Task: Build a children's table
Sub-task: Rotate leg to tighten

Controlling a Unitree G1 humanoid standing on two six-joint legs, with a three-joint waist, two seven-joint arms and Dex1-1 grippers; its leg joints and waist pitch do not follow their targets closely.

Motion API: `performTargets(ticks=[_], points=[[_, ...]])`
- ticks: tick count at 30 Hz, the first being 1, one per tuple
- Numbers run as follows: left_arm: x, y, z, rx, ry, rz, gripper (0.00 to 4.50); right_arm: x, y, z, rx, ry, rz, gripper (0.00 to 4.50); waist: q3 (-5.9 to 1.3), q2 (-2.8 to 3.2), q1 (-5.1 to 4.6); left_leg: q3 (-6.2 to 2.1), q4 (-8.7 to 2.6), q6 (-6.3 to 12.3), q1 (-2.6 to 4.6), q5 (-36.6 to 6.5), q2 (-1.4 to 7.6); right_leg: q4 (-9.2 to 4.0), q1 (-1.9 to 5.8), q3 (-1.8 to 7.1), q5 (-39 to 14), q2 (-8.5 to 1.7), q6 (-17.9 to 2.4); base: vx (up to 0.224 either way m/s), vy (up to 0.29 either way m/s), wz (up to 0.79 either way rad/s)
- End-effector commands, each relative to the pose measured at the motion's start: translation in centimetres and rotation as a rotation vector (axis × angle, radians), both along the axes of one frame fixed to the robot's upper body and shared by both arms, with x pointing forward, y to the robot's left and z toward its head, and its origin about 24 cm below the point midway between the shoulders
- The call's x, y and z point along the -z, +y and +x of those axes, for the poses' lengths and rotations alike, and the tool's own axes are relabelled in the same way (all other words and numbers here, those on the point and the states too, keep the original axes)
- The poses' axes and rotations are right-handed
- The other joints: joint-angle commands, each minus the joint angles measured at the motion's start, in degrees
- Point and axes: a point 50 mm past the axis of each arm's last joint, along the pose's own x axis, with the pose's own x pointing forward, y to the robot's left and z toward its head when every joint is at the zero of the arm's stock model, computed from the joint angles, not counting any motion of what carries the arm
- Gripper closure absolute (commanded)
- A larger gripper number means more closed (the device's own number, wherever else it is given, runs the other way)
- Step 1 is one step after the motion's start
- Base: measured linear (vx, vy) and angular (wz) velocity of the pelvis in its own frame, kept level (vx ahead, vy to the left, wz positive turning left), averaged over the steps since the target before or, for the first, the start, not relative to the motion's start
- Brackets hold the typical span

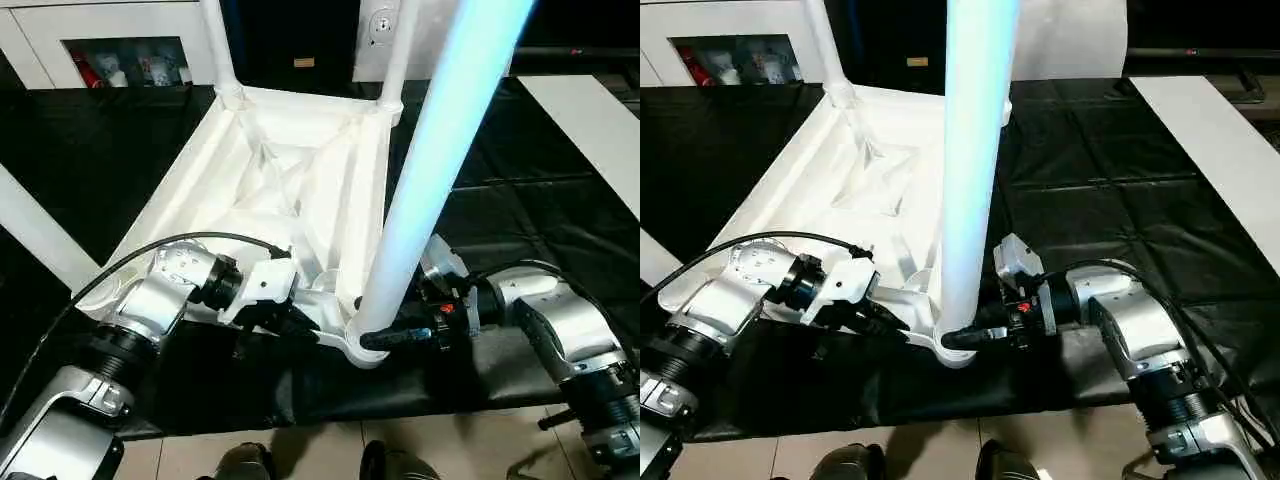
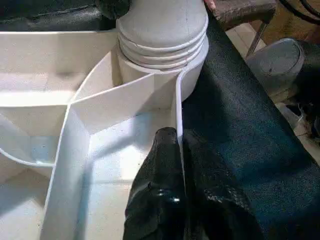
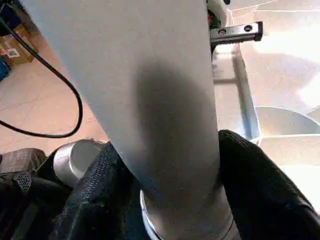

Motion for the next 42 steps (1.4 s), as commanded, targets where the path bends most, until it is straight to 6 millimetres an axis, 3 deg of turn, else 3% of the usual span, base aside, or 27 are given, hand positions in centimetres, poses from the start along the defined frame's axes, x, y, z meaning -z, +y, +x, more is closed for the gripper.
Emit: performTargets(ticks=[1,7,13,14,16,17,18,20,22,23,25,29,30,32,36,38,42], points=[[-0.6,-0.6,0.1,0.035,-0.021,-0.019,4.5,0.1,0.1,-0.3,-0.031,0.027,0.005,2.28,-4.22,-0.58,-0.34,-0.28,-3.65,4.44,0.43,-11.0,2.24,-3.73,3.98,3.2,-20.8,-3.32,-10.7,0.0,0.0,0.0],[-0.7,-0.6,0.5,-0.033,-0.008,-0.053,4.5,0.2,0.3,-0.5,-0.006,0.058,0.026,2.35,-4.05,-0.45,-0.37,-0.3,-3.73,4.17,0.54,-11.7,2.23,-3.93,3.88,3.22,-21.7,-3.23,-10.5,0.0,0.0,0.0],[-0.9,-1.6,1.6,-0.254,-0.027,-0.117,4.5,0.4,2.5,0.0,0.227,0.017,0.075,2.37,-3.74,-0.61,-0.72,-0.51,-3.93,2.84,0.55,-13.7,1.94,-4.68,3.64,3.04,-27.9,-3.34,-8.2,0.0,0.0,0.0],[-0.8,-2.0,2.0,-0.346,-0.021,-0.132,4.5,0.8,3.3,0.7,0.355,0.013,0.057,2.39,-3.62,-0.51,-0.96,-0.66,-4.03,1.92,0.55,-14.1,1.72,-4.94,3.63,2.86,-30.7,-3.34,-6.9,0.0,0.0,0.0],[-0.7,-2.6,2.1,-0.399,-0.016,-0.153,4.5,0.9,4.1,1.3,0.452,0.017,0.072,2.4,-3.34,-0.77,-2.07,-1.01,-4.16,0.76,0.04,-15.3,1.29,-5.51,3.9,2.27,-35.6,-3.28,-4.3,0.0,0.0,0.0],[-0.7,-2.9,2.2,-0.419,-0.013,-0.161,4.5,0.9,4.4,1.5,0.479,0.018,0.078,2.4,-3.29,-0.76,-3.15,-1.25,-3.96,0.51,0.04,-16.6,0.96,-6.34,3.83,1.79,-39.1,-3.4,-2.1,0.0,0.0,0.0],[-0.7,-3.3,2.2,-0.44,-0.01,-0.169,4.5,0.8,4.8,1.7,0.508,0.019,0.084,2.41,-3.39,-0.8,-3.5,-1.27,-3.97,0.65,-0.07,-16.4,0.98,-6.35,3.95,1.81,-38.9,-3.4,-1.9,0.0,0.0,0.0],[-0.6,-4.9,2.6,-0.55,0.005,-0.201,4.5,0.8,6.7,2.7,0.656,0.043,0.1,2.41,-3.52,-0.62,-4.1,-1.29,-4.03,1.09,-0.19,-15.9,1.0,-6.52,3.84,1.7,-37.6,-3.28,-2.0,0.0,0.0,0.0],[-0.7,-5.1,2.7,-0.563,0.007,-0.206,4.5,0.8,6.9,2.7,0.671,0.05,0.102,2.41,-3.53,-0.5,-4.61,-1.15,-3.85,1.37,0.17,-15.5,0.71,-6.94,3.62,1.41,-36.7,-3.16,-2.4,0.0,0.0,0.0],[-0.8,-6.2,3.0,-0.625,0.011,-0.222,4.5,0.7,8.0,3.3,0.741,0.078,0.107,2.41,-3.61,-0.14,-4.83,-1.19,-4.03,2.08,0.29,-15.4,1.1,-6.49,3.47,1.61,-33.8,-3.02,-3.8,0.0,0.0,0.0],[-1.0,-7.1,3.3,-0.687,0.004,-0.235,4.5,0.6,9.0,3.6,0.791,0.088,0.107,2.41,-3.65,-0.31,-5.17,-1.17,-3.96,1.85,0.45,-16.6,1.07,-6.52,3.52,1.45,-33.1,-2.95,-4.3,0.0,0.0,0.0],[-1.2,-8.3,3.4,-0.744,-0.004,-0.232,4.5,0.5,10.0,4.0,0.876,0.088,0.085,2.41,-4.14,-0.31,-5.13,-0.93,-4.0,3.16,0.35,-14.5,1.21,-5.74,3.74,2.09,-27.1,-2.96,-6.3,0.0,0.0,0.0],[-1.2,-8.5,3.4,-0.753,-0.009,-0.227,4.5,0.5,10.1,4.0,0.88,0.078,0.086,2.06,-4.17,-0.25,-4.99,-0.86,-4.0,3.42,0.29,-13.4,1.27,-5.53,3.78,2.2,-25.2,-2.95,-7.1,0.0,0.0,0.0],[-1.2,-8.5,3.4,-0.756,-0.01,-0.226,4.5,0.5,10.1,4.0,0.88,0.075,0.087,1.72,-4.27,-0.21,-4.87,-0.73,-3.92,3.74,0.3,-12.5,1.27,-5.25,3.84,2.33,-23.3,-2.94,-7.8,0.0,0.0,0.0],[-1.1,-8.2,3.1,-0.738,-0.034,-0.205,4.5,0.4,9.3,4.1,0.936,0.043,0.104,1.63,-4.57,-0.07,-4.52,-0.63,-3.86,4.56,0.04,-10.5,1.28,-4.78,4.29,2.45,-20.0,-3.01,-9.0,0.0,0.0,0.0],[-1.1,-8.0,3.0,-0.733,-0.041,-0.203,4.5,0.3,8.9,4.1,0.947,0.03,0.108,1.31,-4.62,-0.06,-4.32,-0.52,-3.8,4.64,0.08,-9.7,1.29,-4.75,4.29,2.5,-19.2,-3.01,-9.3,0.0,0.0,0.0],[-1.1,-6.3,2.4,-0.6,-0.077,-0.209,4.5,-0.3,5.9,4.0,0.884,-0.069,0.148,0.89,-4.91,0.03,-4.1,-0.6,-3.76,5.12,0.0,-9.1,1.44,-4.32,4.61,2.51,-16.4,-2.93,-10.1,0.0,0.0,0.0]])
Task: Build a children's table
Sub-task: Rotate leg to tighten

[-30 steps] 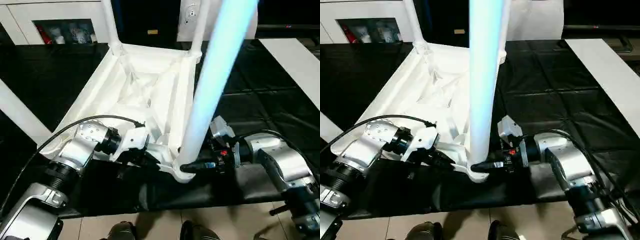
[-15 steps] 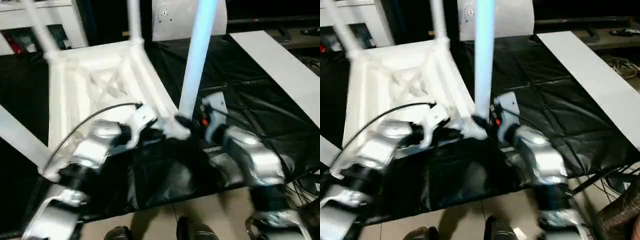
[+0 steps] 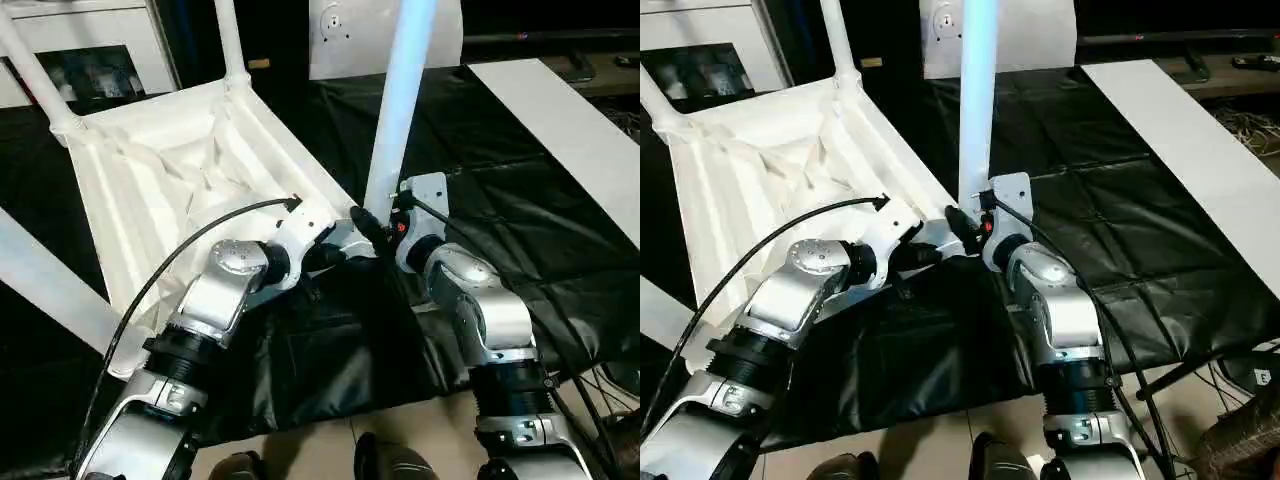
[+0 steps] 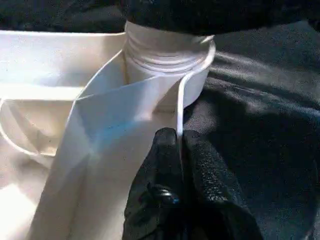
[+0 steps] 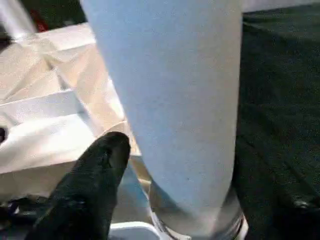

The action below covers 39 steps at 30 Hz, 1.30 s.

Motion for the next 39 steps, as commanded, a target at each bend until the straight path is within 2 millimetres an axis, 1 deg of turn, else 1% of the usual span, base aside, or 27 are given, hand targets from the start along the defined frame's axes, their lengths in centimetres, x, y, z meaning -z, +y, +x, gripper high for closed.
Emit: performTargets(ticks=[1,2,3,4,5,6,7,8,9,10,11,12,14,15,17,18,20,21,22,23,25,27,29,30,35,36,39], points=[[-1.0,-1.4,-0.9,0.151,-0.059,-0.064,4.5,0.0,1.8,-1.0,-0.176,-0.013,0.032,0.89,-4.93,-0.07,0.7,-0.34,-2.91,6.07,-0.14,-8.8,1.56,-3.33,4.74,2.96,-14.9,-3.0,-10.4,0.0,0.0,0.0],[-0.9,-0.9,-1.3,0.208,-0.067,-0.062,4.5,-0.1,0.8,-1.1,-0.204,-0.029,0.016,0.72,-4.9,-0.05,0.67,-0.3,-2.87,6.45,-0.18,-8.8,1.53,-3.32,4.74,2.94,-14.4,-3.01,-10.7,0.0,0.0,0.0],[-0.9,-0.8,-1.4,0.225,-0.066,-0.062,4.5,-0.1,0.4,-1.2,-0.217,-0.034,0.01,0.72,-4.91,-0.06,0.7,-0.25,-2.82,6.56,-0.12,-8.8,1.53,-3.33,4.73,2.98,-14.5,-3.04,-10.8,0.0,0.0,0.0],[-0.6,-0.1,-1.7,0.271,-0.059,-0.031,4.5,-0.1,-0.5,-1.4,-0.27,-0.051,-0.015,0.61,-4.97,-0.22,0.73,-0.22,-2.77,6.69,-0.09,-8.6,1.56,-3.3,4.74,3.0,-14.4,-3.09,-11.0,0.0,0.0,0.0],[-0.4,0.3,-1.8,0.295,-0.054,-0.009,4.5,-0.1,-1.0,-1.6,-0.301,-0.061,-0.031,0.47,-5.03,-0.03,1.2,-0.19,-2.71,7.16,0.06,-7.8,1.7,-3.05,4.68,3.04,-13.4,-3.0,-11.5,0.0,0.0,0.0],[-0.4,0.3,-1.8,0.295,-0.054,-0.009,4.5,-0.1,-1.0,-1.6,-0.301,-0.061,-0.031,0.47,-4.93,0.05,1.31,-0.11,-2.72,7.29,0.11,-7.7,1.79,-3.03,4.52,3.12,-13.4,-3.02,-11.6,0.0,0.0,0.0],[-0.3,0.5,-1.9,0.309,-0.051,0.007,4.5,-0.1,-1.3,-1.7,-0.32,-0.066,-0.041,0.38,-4.94,0.04,1.58,-0.11,-2.73,7.26,0.15,-7.7,1.84,-3.06,4.53,3.12,-13.5,-3.05,-11.6,0.0,0.0,0.0],[-0.1,0.8,-2.1,0.342,-0.05,0.023,4.5,-0.1,-1.7,-1.9,-0.345,-0.069,-0.048,0.24,-4.92,0.13,1.89,-0.05,-2.76,6.89,0.42,-8.0,1.95,-3.07,4.34,3.15,-13.9,-3.04,-11.9,0.0,0.0,0.0],[-0.1,1.1,-2.2,0.368,-0.046,0.029,4.5,-0.1,-2.0,-2.0,-0.364,-0.069,-0.053,0.24,-4.82,-0.06,2.02,-0.03,-2.8,6.5,0.56,-8.7,2.01,-3.02,4.22,3.18,-14.4,-3.01,-12.0,0.0,0.0,0.0],[0.0,1.2,-2.3,0.377,-0.044,0.031,4.5,-0.1,-2.1,-2.0,-0.371,-0.069,-0.054,0.16,-4.8,-0.05,2.08,-0.08,-2.84,6.34,0.57,-9.1,2.04,-3.02,4.23,3.16,-14.7,-3.01,-11.9,0.0,0.0,0.0],[0.1,2.2,-2.8,0.467,-0.021,0.055,4.5,-0.1,-3.1,-2.6,-0.469,-0.059,-0.07,0.16,-4.69,-0.1,2.36,-0.06,-2.91,5.99,0.73,-10.2,2.06,-3.16,4.27,3.19,-16.0,-2.93,-11.4,0.0,0.0,0.0],[0.1,2.2,-2.8,0.467,-0.021,0.055,4.5,-0.1,-3.1,-2.6,-0.469,-0.059,-0.07,0.16,-4.72,-0.11,2.44,-0.08,-2.92,5.96,0.63,-10.0,2.1,-3.03,4.36,3.29,-15.8,-2.99,-11.4,0.0,0.0,0.0],[0.2,3.1,-3.1,0.531,-0.015,0.089,4.5,0.0,-3.7,-3.2,-0.578,-0.042,-0.093,0.16,-4.7,-0.13,2.65,-0.05,-2.94,5.76,0.62,-10.2,2.12,-2.98,4.31,3.37,-16.1,-2.98,-11.3,0.0,0.0,0.0],[0.2,3.4,-3.1,0.556,-0.017,0.103,4.5,0.0,-4.0,-3.5,-0.632,-0.042,-0.108,0.16,-4.64,-0.45,2.78,0.04,-2.92,5.89,0.56,-10.5,2.07,-3.09,4.23,3.36,-16.5,-2.97,-11.1,0.0,0.0,0.0],[0.2,3.6,-3.1,0.572,-0.018,0.113,4.5,0.0,-4.1,-3.7,-0.668,-0.043,-0.118,0.16,-4.64,-0.28,3.12,0.04,-2.87,5.8,0.57,-10.5,2.16,-3.0,4.19,3.39,-17.5,-3.07,-10.8,0.0,0.0,0.0],[0.0,4.0,-3.2,0.625,-0.013,0.126,4.5,0.0,-4.3,-4.4,-0.782,-0.02,-0.125,0.16,-4.69,-0.58,3.27,0.05,-2.81,6.01,0.56,-10.6,2.16,-3.0,4.27,3.37,-18.0,-3.12,-10.7,0.0,0.0,0.0],[-0.1,4.1,-3.4,0.67,-0.005,0.129,4.5,0.1,-4.5,-4.8,-0.851,0.002,-0.123,0.16,-4.67,-0.56,3.42,0.03,-2.78,6.35,0.39,-10.2,2.2,-2.96,4.31,3.36,-18.2,-3.09,-10.6,0.0,0.0,0.0],[-0.1,4.1,-3.5,0.688,-0.001,0.129,4.5,0.1,-4.5,-4.9,-0.872,0.007,-0.124,0.42,-4.67,-0.57,3.47,0.05,-2.76,6.39,0.34,-10.1,2.22,-2.94,4.29,3.38,-18.1,-3.11,-10.6,0.0,0.0,0.0],[-0.1,4.1,-3.5,0.688,-0.001,0.129,4.5,0.1,-4.5,-4.9,-0.872,0.007,-0.124,0.5,-4.67,-0.62,3.53,0.08,-2.74,6.41,0.33,-10.0,2.18,-2.95,4.25,3.38,-18.3,-3.1,-10.6,0.0,0.0,0.0],[-0.1,4.1,-3.8,0.746,0.007,0.133,4.5,0.1,-4.6,-4.9,-0.921,0.021,-0.135,0.5,-4.65,-0.76,3.67,0.04,-2.72,6.34,0.3,-9.7,2.19,-2.91,4.14,3.36,-18.5,-3.13,-10.7,0.0,0.0,0.0],[-0.1,4.1,-3.9,0.767,0.009,0.135,4.5,0.1,-4.6,-4.9,-0.937,0.026,-0.138,0.58,-4.64,-0.72,3.95,0.1,-2.68,6.15,0.43,-10.0,2.22,-2.99,4.01,3.44,-19.6,-3.16,-10.5,0.0,0.0,0.0],[-0.1,4.1,-4.0,0.806,0.014,0.147,4.5,0.1,-4.6,-4.7,-0.962,0.033,-0.147,0.87,-4.59,-0.69,4.35,0.13,-2.69,5.84,0.57,-10.0,2.26,-3.0,3.85,3.48,-20.2,-3.2,-10.5,0.0,0.0,0.0],[0.0,4.1,-4.1,0.819,0.017,0.152,4.5,0.1,-4.6,-4.6,-0.971,0.035,-0.147,0.94,-4.5,-0.67,4.5,0.1,-2.72,5.19,0.66,-11.1,2.36,-2.95,3.7,3.52,-20.9,-3.12,-10.7,0.0,0.0,0.0],[0.0,4.1,-4.1,0.83,0.018,0.156,4.5,0.1,-4.6,-4.6,-0.982,0.038,-0.145,1.16,-4.41,-0.69,4.52,0.14,-2.72,5.06,0.74,-11.6,2.39,-3.05,3.59,3.58,-21.2,-3.13,-10.6,0.0,0.0,0.0],[0.1,4.2,-4.1,0.849,0.021,0.164,4.5,-0.1,-4.4,-4.7,-1.042,0.058,-0.131,1.46,-4.52,-0.79,4.41,-0.05,-2.73,4.74,0.37,-11.6,2.33,-2.76,4.02,3.57,-20.9,-3.21,-10.6,0.0,0.0,0.0],[0.1,4.2,-4.1,0.849,0.021,0.164,4.5,-0.1,-4.4,-4.7,-1.043,0.059,-0.131,1.67,-4.52,-0.79,4.39,-0.06,-2.74,4.73,0.38,-11.6,2.33,-2.81,4.01,3.58,-21.1,-3.24,-10.5,0.0,0.0,0.0],[0.1,4.4,-4.0,0.853,0.018,0.171,4.5,0.0,-4.4,-4.9,-1.08,0.077,-0.129,1.84,-4.41,-0.88,4.42,-0.02,-2.71,4.85,0.41,-11.6,2.24,-2.95,3.94,3.57,-22.1,-3.19,-10.1,0.0,0.0,0.0]])
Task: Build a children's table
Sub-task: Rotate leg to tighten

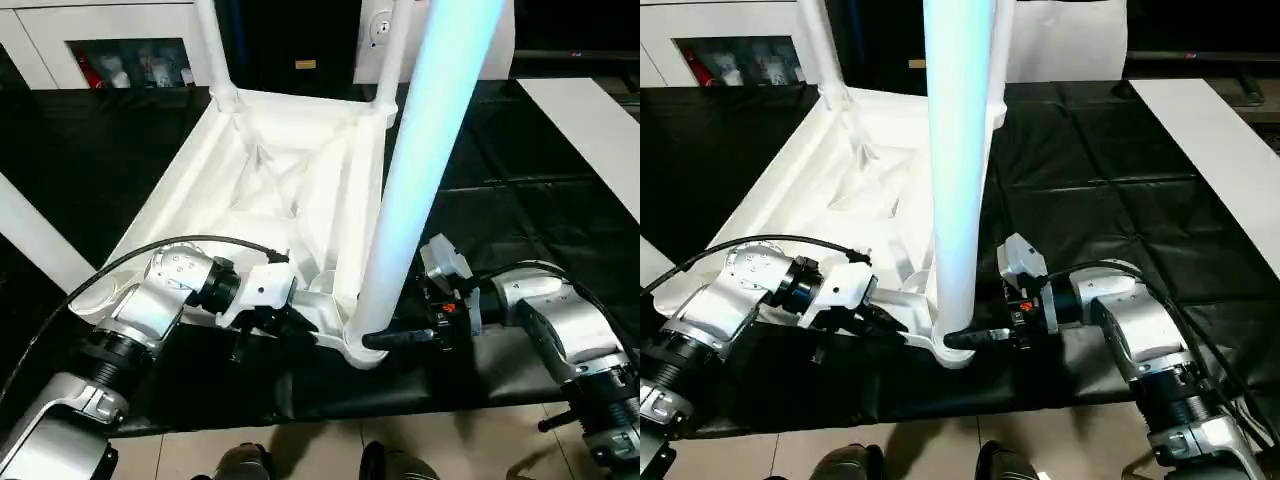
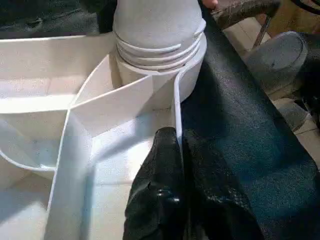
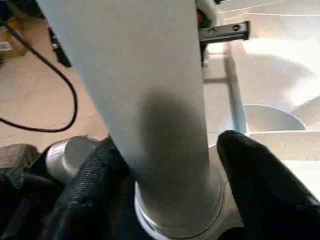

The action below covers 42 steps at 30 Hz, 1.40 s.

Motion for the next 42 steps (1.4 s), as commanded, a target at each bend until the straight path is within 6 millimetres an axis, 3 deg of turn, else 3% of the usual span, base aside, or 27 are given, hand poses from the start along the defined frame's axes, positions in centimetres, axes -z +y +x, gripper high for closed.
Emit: performTargets(ticks=[1,3,11,13,14,18,22,23,25,26,27,30,31,32,33,34,35,36,37,38,39,40,41,42], points=[[-0.2,-0.7,-0.3,0.098,-0.013,0.026,4.5,-0.2,-0.1,0.0,-0.026,0.007,-0.007,1.84,-4.42,-0.66,-0.29,-0.15,-3.6,4.88,0.5,-11.6,2.07,-3.87,3.92,3.08,-21.9,-3.24,-10.2,0.0,0.0,0.0],[-0.2,-0.7,-0.2,0.094,-0.017,0.026,4.5,-0.2,-0.1,0.0,-0.033,0.009,-0.008,2.17,-4.48,-0.7,-0.28,-0.15,-3.59,4.82,0.47,-11.4,2.09,-3.82,3.93,3.08,-21.8,-3.26,-10.1,0.0,0.0,0.0],[-0.4,-1.3,0.3,-0.022,0.013,-0.069,4.5,-0.4,0.3,-0.6,0.001,0.048,0.061,2.44,-4.36,-0.68,-0.21,-0.08,-3.59,4.97,0.5,-10.9,2.12,-3.77,3.93,3.12,-20.8,-3.18,-10.8,0.0,0.0,0.0],[-0.4,-1.4,0.3,-0.036,0.015,-0.084,4.5,-0.4,0.4,-0.6,0.012,0.052,0.071,2.45,-4.31,-0.7,-0.18,-0.16,-3.64,4.77,0.44,-11.3,2.1,-3.87,3.94,3.08,-22.0,-3.21,-10.3,0.0,0.0,0.0],[-0.4,-1.7,0.4,-0.065,0.021,-0.111,4.5,-0.4,0.6,-0.8,0.038,0.067,0.09,2.45,-4.21,-0.34,-0.17,-0.25,-3.68,4.41,0.47,-12.3,2.05,-4.08,3.9,3.0,-23.9,-3.27,-9.7,0.0,0.0,0.0],[-0.2,-2.9,1.0,-0.242,0.01,-0.133,4.5,0.1,2.5,0.2,0.286,0.059,0.1,2.46,-3.79,-0.49,-0.79,-0.47,-3.97,2.82,0.54,-14.7,1.83,-4.83,3.61,2.77,-29.5,-3.18,-7.4,0.0,0.0,0.0],[0.0,-3.8,1.4,-0.347,0.033,-0.141,4.5,0.4,3.9,1.3,0.453,0.073,0.097,2.46,-3.26,-0.9,-3.33,-1.15,-3.74,0.76,0.01,-17.8,0.74,-6.56,3.81,1.42,-40.7,-3.22,-1.4,0.0,0.0,0.0],[0.0,-4.0,1.5,-0.367,0.04,-0.15,4.5,0.4,4.2,1.5,0.486,0.079,0.104,2.46,-3.14,-0.73,-3.88,-1.35,-3.49,0.64,-0.02,-18.3,0.45,-7.17,3.76,0.86,-43.1,-3.35,0.0,0.0,0.0,0.0],[-0.1,-4.5,1.7,-0.409,0.044,-0.156,4.5,0.4,4.9,2.0,0.544,0.094,0.106,2.46,-3.3,-0.18,-4.49,-1.51,-3.49,1.18,0.39,-18.8,0.56,-7.74,3.68,0.46,-42.0,-3.41,0.3,0.0,0.0,0.0],[-0.4,-6.0,2.5,-0.533,0.054,-0.172,4.5,0.6,6.8,3.2,0.701,0.136,0.078,2.46,-3.26,-0.08,-5.2,-1.8,-3.77,1.17,0.04,-19.2,0.83,-7.54,3.98,-0.03,-39.1,-3.15,-0.9,0.0,0.0,0.0],[-0.4,-6.0,2.6,-0.535,0.054,-0.172,4.5,0.6,6.9,3.2,0.704,0.136,0.077,2.46,-3.22,0.14,-5.48,-2.09,-3.79,0.6,-0.08,-20.1,0.99,-7.37,4.18,-0.41,-38.5,-3.1,-1.1,0.0,0.0,0.0],[-0.7,-6.7,3.1,-0.613,0.053,-0.189,4.5,0.5,7.9,3.7,0.776,0.158,0.072,2.46,-2.66,1.32,-6.88,-3.17,-4.31,0.88,1.25,-29.3,2.0,-8.73,4.62,-2.51,-37.5,-3.17,-0.1,0.0,0.0,0.0],[-0.8,-6.8,3.2,-0.625,0.053,-0.191,4.5,0.5,8.1,3.8,0.787,0.164,0.073,2.46,-2.27,1.98,-7.27,-3.96,-5.82,0.58,0.93,-35.3,3.57,-7.27,5.66,-2.72,-32.9,-2.87,-0.5,0.0,0.0,0.0],[-1.0,-7.0,3.5,-0.672,0.04,-0.195,4.5,0.6,8.5,4.1,0.819,0.15,0.049,2.46,-2.33,2.19,-7.12,-4.52,-7.74,-0.23,0.75,-41.2,5.53,-2.95,6.45,-1.1,-23.3,-2.78,-2.7,0.0,0.0,0.0],[-1.2,-7.3,3.8,-0.709,0.028,-0.192,4.5,0.8,8.9,4.3,0.861,0.135,0.016,2.46,-2.11,1.87,-7.12,-4.55,-8.43,-0.81,0.67,-42.8,5.71,-1.86,6.29,-0.31,-20.7,-2.76,-3.5,0.0,0.0,0.0],[-1.4,-7.5,3.9,-0.735,0.015,-0.189,4.5,0.9,9.2,4.5,0.89,0.118,0.002,2.46,-1.59,1.01,-6.96,-3.16,-6.8,-1.88,2.57,-42.7,3.02,-5.65,3.81,-0.25,-31.0,-2.89,-2.8,0.0,0.0,0.0],[-1.5,-7.7,3.9,-0.743,0.008,-0.182,4.5,0.9,9.4,4.6,0.916,0.106,-0.001,2.11,-1.8,0.28,-7.19,-2.24,-4.23,-1.47,4.34,-38.1,0.69,-8.62,2.05,-1.02,-39.7,-3.5,-1.4,0.0,0.0,0.0],[-1.5,-7.7,3.9,-0.744,0.007,-0.181,4.5,0.9,9.4,4.6,0.92,0.104,-0.001,1.91,-0.88,0.15,-7.5,-1.44,0.36,-0.23,6.28,-28.7,-1.77,-14.23,0.43,-5.26,-54.2,-4.44,3.6,0.0,0.0,0.0],[-1.5,-7.8,3.8,-0.741,0.0,-0.174,4.5,0.8,9.5,4.7,0.937,0.073,0.001,1.78,-1.55,1.56,-8.99,-2.07,-0.39,0.7,3.83,-27.0,-0.11,-14.12,4.69,-9.18,-50.6,-3.99,7.7,0.027,0.021,-0.3],[-1.5,-7.8,3.7,-0.737,-0.002,-0.171,4.5,0.8,9.4,4.7,0.94,0.064,0.004,1.79,-2.13,3.82,-7.24,-6.44,-6.83,0.51,-2.95,-36.2,5.72,2.57,11.83,-2.23,-24.4,-4.38,3.2,0.027,0.021,-0.3],[-1.5,-7.7,3.6,-0.732,-0.002,-0.168,4.5,0.7,9.4,4.7,0.944,0.06,0.01,1.77,-2.42,4.11,-7.29,-6.11,-7.72,-0.18,-0.9,-38.5,5.36,0.87,9.27,-1.35,-12.9,-3.5,0.1,0.114,0.06,-0.27],[-1.4,-7.4,3.5,-0.717,-0.004,-0.153,4.5,0.5,9.0,4.7,0.954,0.05,0.037,1.68,-1.84,1.27,-8.2,-4.76,-6.12,-1.13,2.63,-40.1,2.18,-2.47,4.73,-0.13,-16.2,-3.26,-3.3,0.104,-0.01,-0.1],[-1.3,-7.2,3.4,-0.712,-0.006,-0.146,4.5,0.4,8.8,4.7,0.957,0.043,0.048,1.55,-2.19,0.24,-7.3,-4.75,-4.56,-2.54,1.59,-34.2,0.2,-4.96,5.48,-0.14,-31.3,-4.82,-1.7,0.104,-0.01,-0.1],[-1.2,-6.9,3.3,-0.703,-0.01,-0.136,4.5,0.3,8.4,4.7,0.957,0.023,0.059,1.43,-1.97,-0.17,-5.78,-2.53,-1.15,-0.6,3.78,-22.3,-1.82,-9.03,2.45,0.56,-51.7,-6.24,1.5,0.081,-0.04,0.06]])
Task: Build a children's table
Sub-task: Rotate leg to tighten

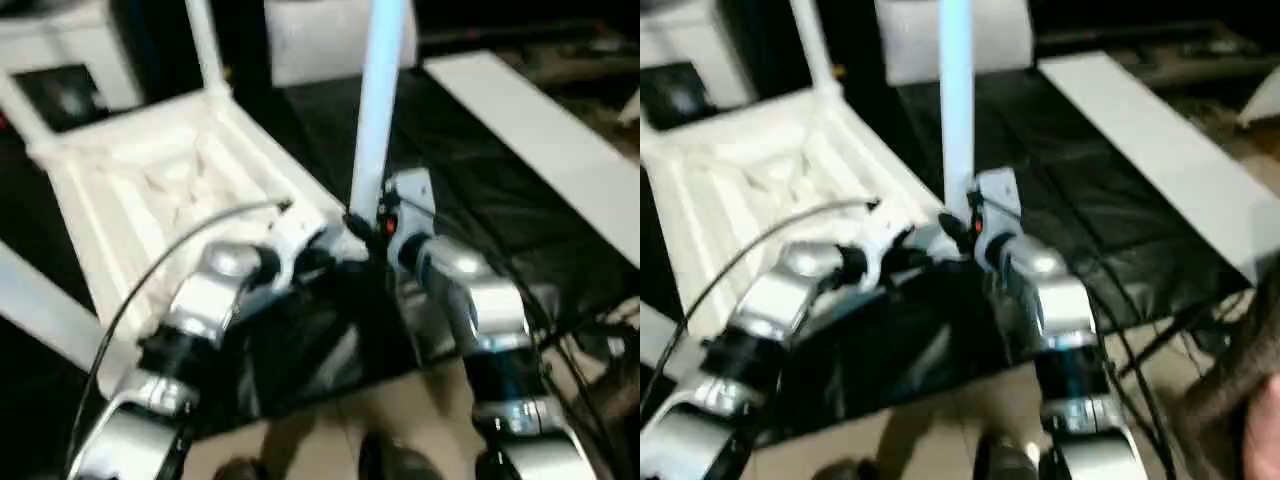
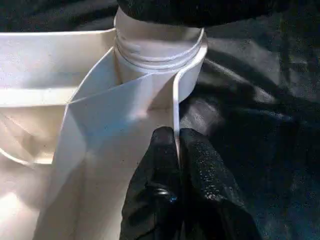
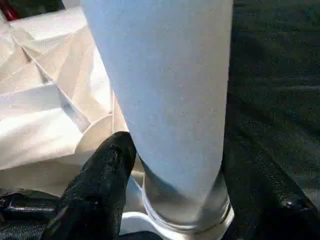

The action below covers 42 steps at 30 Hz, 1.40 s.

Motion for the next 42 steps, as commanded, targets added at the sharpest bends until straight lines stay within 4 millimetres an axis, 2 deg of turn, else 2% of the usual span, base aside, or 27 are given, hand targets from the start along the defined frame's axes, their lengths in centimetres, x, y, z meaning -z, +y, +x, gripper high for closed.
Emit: performTargets(ticks=[1,2,3,4,5,6,7,8,9,11,13,15,17,19,20,21,22,23,27,28,30,31,32,34,35,40,42], points=[[-1.3,-1.8,-0.4,0.108,-0.051,-0.025,4.5,0.3,2.5,-0.9,-0.141,0.018,0.042,1.37,-4.11,-1.34,1.47,-0.07,-3.25,2.92,-1.87,-11.2,-0.13,-7.88,2.96,3.8,-48.9,-5.31,0.8,0.066,-0.035,0.01],[-1.3,-1.4,-0.5,0.119,-0.057,-0.012,4.5,0.2,2.0,-1.0,-0.162,-0.009,0.038,1.33,-5.09,-0.73,2.08,-0.05,-4.2,3.13,-2.56,-6.1,0.86,-7.06,3.02,3.71,-39.4,-4.07,-0.3,0.066,-0.035,0.01],[-1.2,-1.1,-0.5,0.126,-0.057,-0.002,4.5,0.1,1.4,-1.2,-0.183,-0.03,0.035,1.11,-5.63,-0.54,2.33,0.01,-4.22,3.54,-2.49,-2.7,1.34,-6.1,2.82,3.86,-31.2,-3.54,-2.2,0.077,-0.034,-0.04],[-1.2,-0.8,-0.6,0.129,-0.053,0.004,4.5,0.1,1.0,-1.4,-0.197,-0.043,0.033,1.11,-5.78,-0.2,2.52,0.29,-4.21,4.75,-2.29,1.2,1.96,-4.39,2.31,3.96,-16.9,-2.41,-7.3,0.054,-0.02,0.12],[-1.1,-0.5,-0.7,0.142,-0.051,0.011,4.5,0.0,0.4,-1.6,-0.22,-0.061,0.03,0.99,-5.74,-0.22,2.45,0.44,-4.19,5.46,-2.31,1.3,2.13,-4.01,2.14,4.0,-13.1,-2.02,-9.3,0.054,-0.02,0.12],[-1.1,-0.3,-0.8,0.151,-0.05,0.016,4.5,-0.1,0.1,-1.7,-0.235,-0.074,0.027,0.93,-6.26,-0.07,2.57,0.64,-3.78,7.07,-2.24,2.4,2.13,-3.03,2.37,4.21,-5.9,-2.02,-12.9,0.053,-0.007,0.11],[-1.0,0.0,-0.8,0.16,-0.051,0.027,4.5,-0.1,-0.4,-1.8,-0.25,-0.084,0.022,0.89,-6.38,-0.19,2.49,0.58,-3.57,9.12,-2.94,5.0,2.05,-2.32,2.82,4.33,-0.7,-1.91,-15.2,0.0,0.0,0.0],[-1.0,0.2,-0.9,0.171,-0.056,0.036,4.5,-0.1,-0.8,-2.0,-0.264,-0.091,0.018,0.83,-6.26,-0.17,2.67,0.72,-3.49,10.36,-3.1,5.2,2.09,-2.29,2.98,4.39,-0.1,-1.98,-16.1,0.0,0.0,0.0],[-1.0,0.4,-1.0,0.183,-0.062,0.043,4.5,-0.1,-1.1,-2.1,-0.276,-0.094,0.016,0.64,-6.27,-0.2,2.73,0.91,-3.45,10.68,-2.97,4.5,2.1,-2.46,2.92,4.47,-0.9,-1.96,-16.3,0.0,0.0,0.0],[-0.9,1.2,-1.1,0.242,-0.083,0.064,4.5,-0.2,-2.5,-2.7,-0.362,-0.117,-0.007,0.53,-6.12,-0.43,3.59,1.33,-3.61,9.7,-2.72,0.6,2.1,-3.27,3.12,4.53,-7.4,-2.05,-15.1,0.0,0.0,0.0],[-0.8,1.7,-1.3,0.274,-0.077,0.071,4.5,-0.3,-3.3,-3.2,-0.422,-0.127,-0.024,0.35,-5.86,-0.35,4.02,1.48,-3.84,8.67,-2.43,-1.8,2.4,-3.6,2.84,4.66,-10.6,-2.01,-14.0,0.0,0.0,0.0],[-0.7,2.3,-1.8,0.358,-0.072,0.08,4.5,-0.3,-4.2,-3.9,-0.507,-0.129,-0.036,0.27,-5.79,-0.64,4.07,1.53,-4.01,7.71,-2.49,-3.6,2.4,-3.86,2.9,4.66,-13.5,-1.95,-13.0,0.0,0.0,0.0],[-0.7,2.5,-1.9,0.377,-0.07,0.089,4.5,-0.3,-4.5,-4.1,-0.528,-0.122,-0.045,0.05,-5.62,-0.56,3.99,1.68,-4.2,6.56,-2.17,-5.9,2.56,-4.16,2.48,4.79,-16.9,-1.85,-12.3,0.0,0.0,0.0],[-0.6,2.9,-2.1,0.45,-0.083,0.098,4.5,-0.2,-5.2,-4.5,-0.598,-0.111,-0.055,0.05,-5.59,-0.63,4.09,1.84,-4.24,6.09,-2.03,-6.9,2.62,-4.33,2.31,4.91,-18.5,-1.91,-11.6,0.0,0.0,0.0],[-0.7,3.2,-2.4,0.504,-0.085,0.079,4.5,-0.3,-5.7,-4.9,-0.661,-0.101,-0.053,0.05,-5.59,-0.56,4.25,1.95,-4.2,6.17,-1.93,-7.6,2.67,-4.43,2.23,4.97,-19.3,-1.98,-11.4,0.0,0.0,0.0],[-0.7,3.2,-2.4,0.521,-0.086,0.072,4.5,-0.3,-5.8,-5.0,-0.683,-0.099,-0.051,0.05,-5.84,-1.04,4.25,2.07,-4.13,6.34,-1.89,-7.4,2.73,-4.42,2.27,5.05,-19.0,-1.99,-11.4,0.0,0.0,0.0],[-0.8,3.4,-2.6,0.558,-0.082,0.07,4.5,-0.2,-6.0,-5.3,-0.737,-0.089,-0.054,0.05,-5.93,-0.7,4.58,2.12,-4.06,6.65,-1.82,-6.4,2.87,-4.0,2.11,5.17,-17.1,-2.02,-12.0,0.0,0.0,0.0],[-0.8,3.4,-2.7,0.574,-0.079,0.073,4.5,-0.2,-6.1,-5.4,-0.759,-0.086,-0.056,0.05,-5.97,-0.64,4.73,2.2,-4.04,6.83,-1.69,-6.3,3.05,-3.87,1.97,5.25,-15.9,-2.01,-12.6,0.0,0.0,0.0],[-0.6,4.0,-3.2,0.677,-0.044,0.109,4.5,-0.3,-6.3,-5.8,-0.853,-0.077,-0.055,0.05,-6.08,-0.91,5.29,2.55,-4.04,6.84,-1.6,-6.8,3.1,-3.66,1.86,5.38,-15.3,-1.94,-13.5,0.0,0.0,0.0],[-0.5,4.0,-3.3,0.692,-0.043,0.115,4.5,-0.3,-6.3,-5.8,-0.87,-0.078,-0.057,0.31,-6.14,-0.83,5.52,2.64,-4.02,6.72,-1.56,-6.3,3.19,-3.49,1.81,5.5,-15.0,-2.0,-13.6,0.0,0.0,0.0],[-0.5,4.1,-3.4,0.734,-0.039,0.126,4.5,-0.3,-6.4,-5.7,-0.906,-0.073,-0.062,0.38,-6.18,-0.84,5.74,2.79,-3.97,6.51,-1.72,-6.2,3.2,-3.4,1.86,5.5,-15.3,-2.02,-13.4,0.0,0.0,0.0],[-0.6,4.1,-3.5,0.771,-0.035,0.131,4.5,-0.2,-6.4,-5.5,-0.933,-0.06,-0.066,0.38,-6.22,-1.06,5.94,2.88,-3.98,6.41,-1.73,-6.0,3.19,-3.36,1.86,5.52,-15.4,-2.03,-13.2,0.0,0.0,0.0],[-0.6,4.1,-3.6,0.797,-0.031,0.132,4.5,-0.2,-6.4,-5.5,-0.955,-0.05,-0.069,0.67,-6.28,-0.88,6.21,2.98,-3.97,6.29,-1.61,-5.7,3.3,-3.32,1.74,5.58,-15.3,-2.07,-13.2,0.0,0.0,0.0],[-0.6,4.1,-3.7,0.818,-0.028,0.137,4.5,-0.2,-6.3,-5.4,-0.975,-0.044,-0.074,0.67,-6.31,-1.0,6.52,3.18,-3.93,5.92,-1.3,-6.5,3.32,-3.39,1.52,5.66,-15.5,-2.0,-13.5,0.0,0.0,0.0],[-0.6,4.1,-3.8,0.846,-0.024,0.15,4.5,-0.2,-6.2,-5.3,-0.999,-0.037,-0.079,0.86,-6.25,-1.31,6.56,3.23,-3.98,5.9,-1.41,-6.5,3.33,-3.19,1.56,5.73,-15.3,-1.94,-13.6,0.0,0.0,0.0],[-0.3,4.3,-3.8,0.859,-0.023,0.164,4.5,-0.1,-6.1,-5.2,-1.041,-0.019,-0.078,1.14,-6.33,-1.31,6.74,3.32,-3.91,5.82,-1.58,-6.3,3.31,-2.97,1.65,5.97,-14.8,-1.92,-13.8,0.0,0.0,0.0],[-0.3,4.4,-3.7,0.855,-0.026,0.166,4.5,-0.1,-6.0,-5.2,-1.062,-0.015,-0.077,1.43,-6.31,-1.38,6.73,3.3,-3.88,5.71,-1.71,-6.5,3.25,-2.96,1.71,5.96,-15.4,-1.96,-13.5,0.0,0.0,0.0]])
